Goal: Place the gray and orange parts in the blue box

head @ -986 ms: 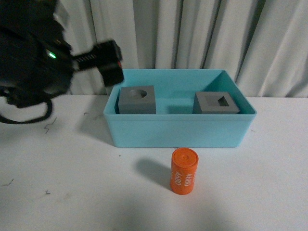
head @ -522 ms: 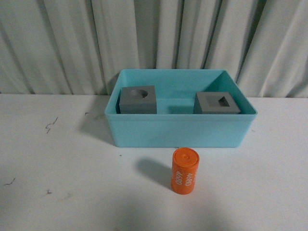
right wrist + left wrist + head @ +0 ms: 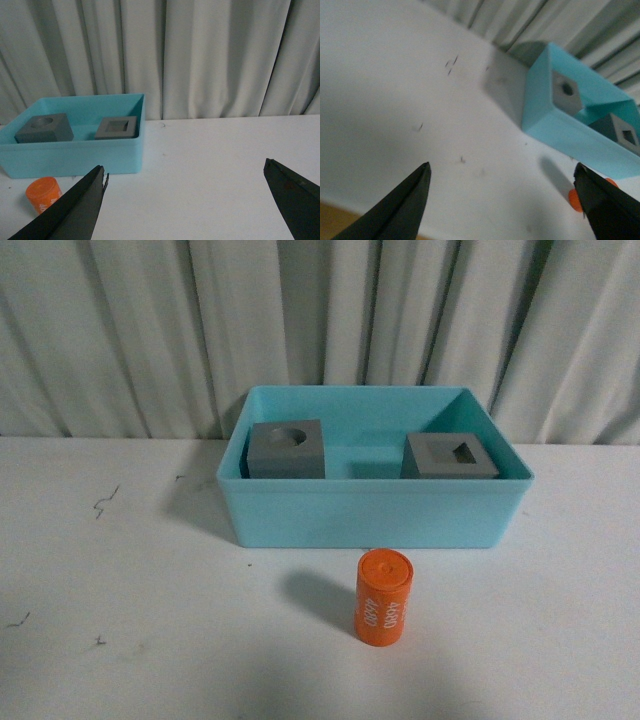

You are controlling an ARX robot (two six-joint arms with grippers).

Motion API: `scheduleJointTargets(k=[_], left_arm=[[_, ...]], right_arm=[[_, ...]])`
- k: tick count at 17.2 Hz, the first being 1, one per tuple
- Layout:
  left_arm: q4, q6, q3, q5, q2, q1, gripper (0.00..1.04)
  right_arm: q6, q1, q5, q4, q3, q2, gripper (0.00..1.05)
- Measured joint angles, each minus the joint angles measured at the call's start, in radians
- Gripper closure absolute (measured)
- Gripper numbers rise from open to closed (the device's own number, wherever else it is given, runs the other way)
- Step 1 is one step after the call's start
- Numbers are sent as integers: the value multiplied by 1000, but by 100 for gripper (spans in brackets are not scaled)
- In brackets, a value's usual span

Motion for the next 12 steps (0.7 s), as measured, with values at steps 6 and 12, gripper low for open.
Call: scheduleJointTargets(k=[6, 12], left_arm=[[296, 446, -125, 36, -158, 6, 68], [124, 495, -147, 37, -344, 6, 103]], right_arm=[[0, 0, 2, 0, 0, 0, 6], [0, 0, 2, 0, 0, 0, 6]])
